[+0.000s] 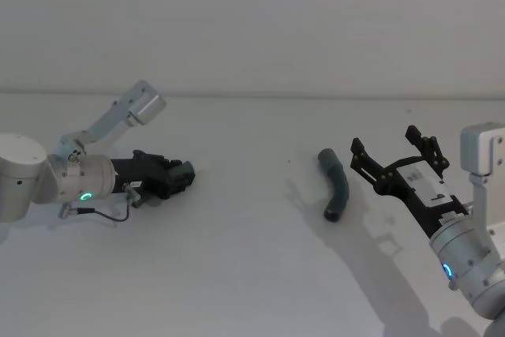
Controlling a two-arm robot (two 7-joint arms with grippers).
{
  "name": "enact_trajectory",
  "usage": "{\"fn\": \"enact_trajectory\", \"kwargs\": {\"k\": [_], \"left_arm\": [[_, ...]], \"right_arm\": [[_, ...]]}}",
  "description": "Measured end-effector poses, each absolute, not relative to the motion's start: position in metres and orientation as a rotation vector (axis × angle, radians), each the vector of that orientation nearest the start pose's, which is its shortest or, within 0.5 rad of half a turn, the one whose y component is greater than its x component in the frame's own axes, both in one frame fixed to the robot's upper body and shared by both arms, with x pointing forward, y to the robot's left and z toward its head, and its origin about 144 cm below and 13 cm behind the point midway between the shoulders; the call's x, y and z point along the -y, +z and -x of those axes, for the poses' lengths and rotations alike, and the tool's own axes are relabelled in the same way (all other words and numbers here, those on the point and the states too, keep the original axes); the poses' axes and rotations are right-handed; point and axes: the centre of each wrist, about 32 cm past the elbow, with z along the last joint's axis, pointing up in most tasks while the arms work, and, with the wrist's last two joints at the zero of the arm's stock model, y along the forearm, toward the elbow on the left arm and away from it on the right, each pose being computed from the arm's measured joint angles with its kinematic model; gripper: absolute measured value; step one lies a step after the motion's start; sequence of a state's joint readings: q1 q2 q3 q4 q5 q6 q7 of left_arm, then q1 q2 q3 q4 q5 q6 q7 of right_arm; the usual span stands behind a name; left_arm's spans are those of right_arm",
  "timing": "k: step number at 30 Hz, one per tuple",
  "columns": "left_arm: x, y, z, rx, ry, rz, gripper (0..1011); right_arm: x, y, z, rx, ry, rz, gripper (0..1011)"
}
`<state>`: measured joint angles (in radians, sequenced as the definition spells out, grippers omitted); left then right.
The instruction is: Use both hands to pick up one end of the pipe from the table, align the ends, and insert them.
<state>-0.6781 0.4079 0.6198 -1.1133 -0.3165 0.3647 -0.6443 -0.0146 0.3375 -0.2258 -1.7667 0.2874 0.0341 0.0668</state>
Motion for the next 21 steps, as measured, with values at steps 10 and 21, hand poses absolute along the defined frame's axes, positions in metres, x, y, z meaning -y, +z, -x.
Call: {"fn": "enact_trajectory", "kwargs": {"k": [10, 21], "left_arm": [[-0.247, 1.221, -0.610, -0.114, 0.664, -0.510, 367], [-0.247, 1.221, -0.610, -0.115, 0.665, -0.510, 367]], "right_arm": [[0.239, 1.194, -0.447, 0.072, -1.210, 0.015, 1001], [0.240, 1.214, -0.461, 0.026, -1.163, 0.126, 1001]]}}
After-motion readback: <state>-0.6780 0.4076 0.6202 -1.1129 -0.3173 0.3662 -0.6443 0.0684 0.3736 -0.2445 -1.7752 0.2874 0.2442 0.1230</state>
